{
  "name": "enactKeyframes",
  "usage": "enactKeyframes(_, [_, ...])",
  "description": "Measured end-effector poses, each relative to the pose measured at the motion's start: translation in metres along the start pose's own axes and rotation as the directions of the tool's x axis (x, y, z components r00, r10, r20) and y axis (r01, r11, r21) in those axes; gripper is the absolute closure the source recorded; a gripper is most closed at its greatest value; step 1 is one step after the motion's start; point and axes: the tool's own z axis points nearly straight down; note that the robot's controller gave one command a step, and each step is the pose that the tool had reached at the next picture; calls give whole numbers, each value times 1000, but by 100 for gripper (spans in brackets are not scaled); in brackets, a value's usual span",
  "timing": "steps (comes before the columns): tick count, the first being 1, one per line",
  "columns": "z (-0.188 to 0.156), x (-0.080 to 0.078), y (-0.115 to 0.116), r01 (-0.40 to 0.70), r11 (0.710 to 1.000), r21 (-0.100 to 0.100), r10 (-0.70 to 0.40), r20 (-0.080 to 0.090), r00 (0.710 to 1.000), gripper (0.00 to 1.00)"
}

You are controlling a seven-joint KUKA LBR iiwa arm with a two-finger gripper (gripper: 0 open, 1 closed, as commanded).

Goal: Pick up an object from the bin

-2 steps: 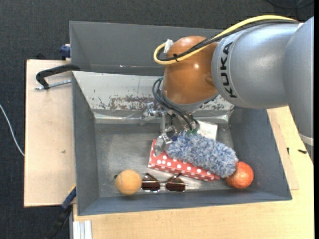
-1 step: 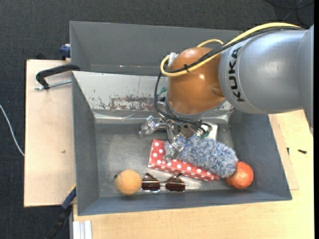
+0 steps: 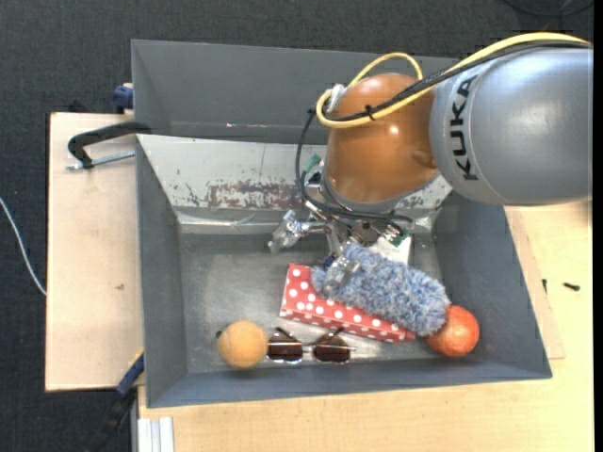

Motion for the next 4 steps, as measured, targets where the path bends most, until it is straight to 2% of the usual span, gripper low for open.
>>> enactKeyframes(1, [40, -18, 8, 220, 976, 0, -220, -2, 976, 0])
enactKeyframes(2, [51, -14, -5, 516, 857, -10, -516, -5, 857, 100])
enactKeyframes(4, [48, -14, -4, 515, 857, -10, -516, -3, 857, 100])
